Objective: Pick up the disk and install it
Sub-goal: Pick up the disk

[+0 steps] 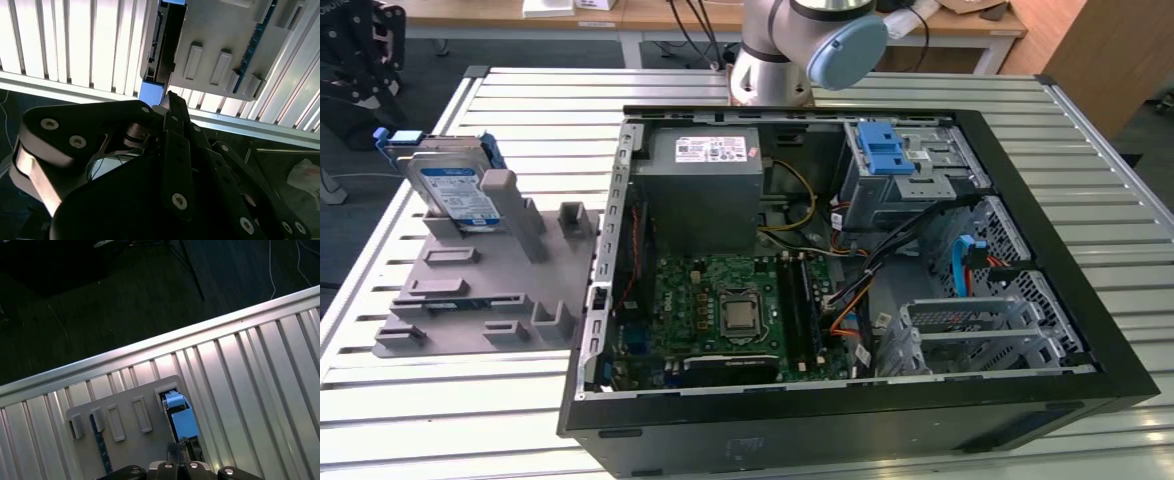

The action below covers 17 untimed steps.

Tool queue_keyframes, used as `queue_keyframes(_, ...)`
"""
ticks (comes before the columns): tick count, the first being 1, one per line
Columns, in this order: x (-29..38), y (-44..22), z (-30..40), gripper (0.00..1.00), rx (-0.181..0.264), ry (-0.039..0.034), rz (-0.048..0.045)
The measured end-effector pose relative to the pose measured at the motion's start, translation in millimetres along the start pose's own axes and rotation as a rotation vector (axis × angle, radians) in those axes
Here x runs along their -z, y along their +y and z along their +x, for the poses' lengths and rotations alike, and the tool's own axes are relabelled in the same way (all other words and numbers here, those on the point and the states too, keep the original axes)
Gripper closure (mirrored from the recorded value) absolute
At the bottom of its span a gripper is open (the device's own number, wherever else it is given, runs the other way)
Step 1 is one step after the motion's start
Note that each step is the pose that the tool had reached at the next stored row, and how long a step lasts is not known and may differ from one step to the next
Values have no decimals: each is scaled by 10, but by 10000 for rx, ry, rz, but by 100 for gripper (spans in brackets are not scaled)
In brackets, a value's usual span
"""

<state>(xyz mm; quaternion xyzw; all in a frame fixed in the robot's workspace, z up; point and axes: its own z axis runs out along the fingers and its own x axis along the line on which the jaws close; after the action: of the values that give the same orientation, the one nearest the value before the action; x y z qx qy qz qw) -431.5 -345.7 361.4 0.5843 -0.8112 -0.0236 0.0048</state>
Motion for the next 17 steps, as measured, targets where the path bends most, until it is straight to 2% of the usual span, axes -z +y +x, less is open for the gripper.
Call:
queue_keyframes(7,-5,1,0,89,1195,48,-26)
queue_keyframes(17,-6,8,3,89,1227,50,-26)
